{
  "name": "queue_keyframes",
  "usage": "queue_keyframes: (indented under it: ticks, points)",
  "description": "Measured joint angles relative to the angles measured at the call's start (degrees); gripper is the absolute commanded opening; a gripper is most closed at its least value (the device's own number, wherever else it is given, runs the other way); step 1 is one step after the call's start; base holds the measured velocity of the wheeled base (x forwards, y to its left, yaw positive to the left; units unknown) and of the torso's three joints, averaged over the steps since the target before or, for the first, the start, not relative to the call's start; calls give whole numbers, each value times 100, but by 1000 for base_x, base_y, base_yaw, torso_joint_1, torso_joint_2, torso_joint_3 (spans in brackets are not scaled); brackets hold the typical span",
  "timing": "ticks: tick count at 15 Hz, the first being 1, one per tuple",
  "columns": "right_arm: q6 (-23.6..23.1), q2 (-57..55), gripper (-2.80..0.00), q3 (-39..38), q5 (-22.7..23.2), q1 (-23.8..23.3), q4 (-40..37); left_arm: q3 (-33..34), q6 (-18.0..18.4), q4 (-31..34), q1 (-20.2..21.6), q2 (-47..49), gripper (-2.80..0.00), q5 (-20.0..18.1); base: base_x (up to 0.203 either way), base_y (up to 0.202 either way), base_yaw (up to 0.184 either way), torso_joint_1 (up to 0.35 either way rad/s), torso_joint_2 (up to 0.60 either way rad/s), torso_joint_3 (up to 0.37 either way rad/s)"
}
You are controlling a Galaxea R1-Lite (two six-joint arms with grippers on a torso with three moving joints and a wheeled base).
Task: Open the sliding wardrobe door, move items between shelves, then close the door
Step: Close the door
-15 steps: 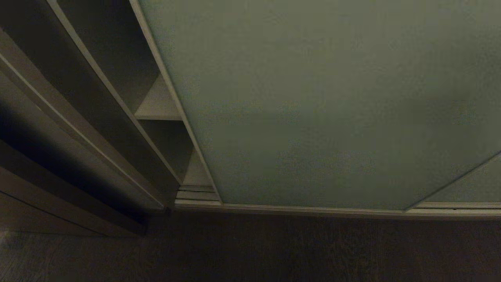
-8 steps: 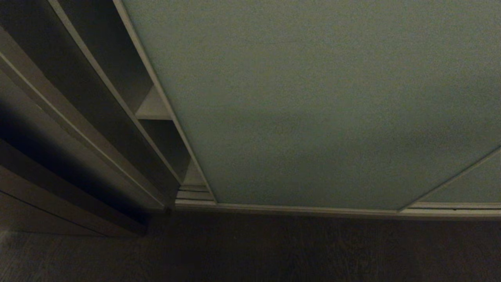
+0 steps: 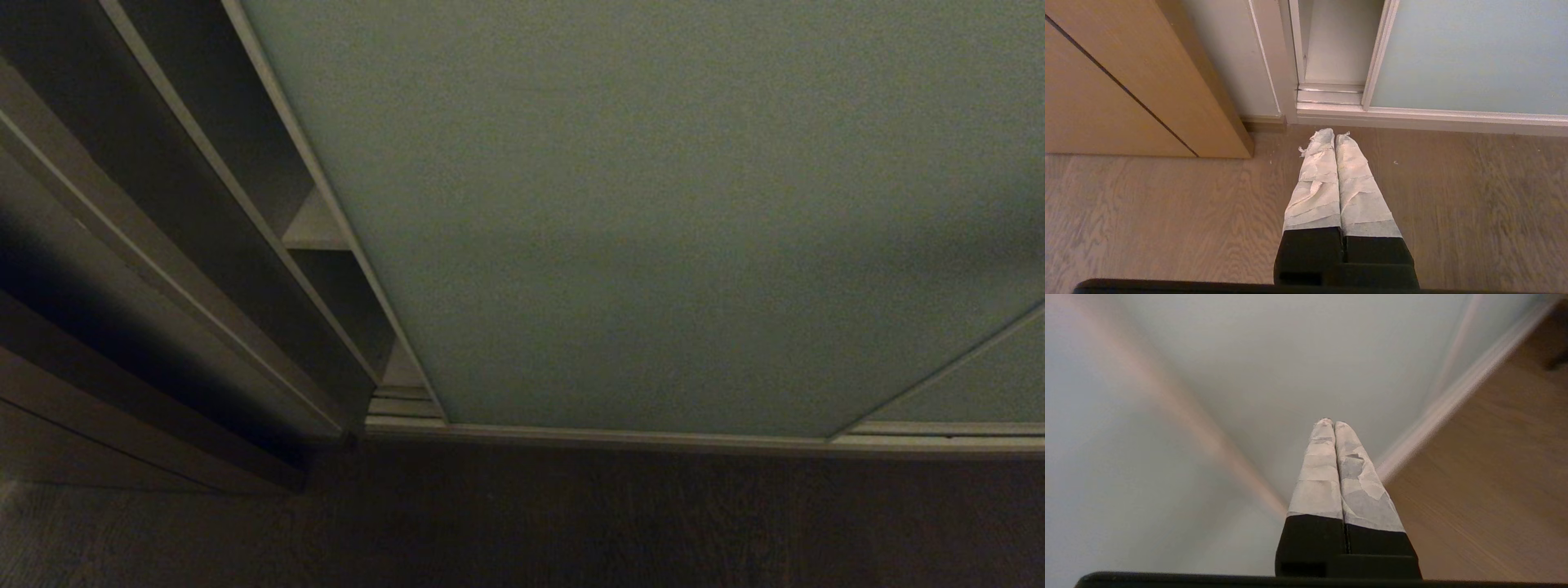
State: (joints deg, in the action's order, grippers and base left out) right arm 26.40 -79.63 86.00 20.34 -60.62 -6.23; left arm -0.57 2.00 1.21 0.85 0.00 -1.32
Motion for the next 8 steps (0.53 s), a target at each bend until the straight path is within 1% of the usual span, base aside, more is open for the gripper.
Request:
queue_keyframes:
  ticks: [2, 4, 5, 6, 8]
  points:
    - [610, -725, -280, 796, 260, -52, 13, -1, 0, 0, 0, 0, -280, 0, 0, 0, 0, 0, 0, 0]
    - [1200, -1291, -280, 1368, 685, 10, 17, -1, -2, -1, 0, 0, -280, 0, 0, 0, 0, 0, 0, 0]
    - [1537, -1561, -280, 1570, 946, 149, 28, -1, 0, 2, 0, 0, -280, 0, 0, 0, 0, 0, 0, 0]
    - [1770, -1778, -280, 1694, 1068, 314, 24, -1, -2, 2, 0, 0, -280, 0, 0, 0, 0, 0, 0, 0]
    - [2053, -2108, -280, 1878, 1110, 626, 15, 2, -1, 2, 0, 0, -280, 0, 0, 0, 0, 0, 0, 0]
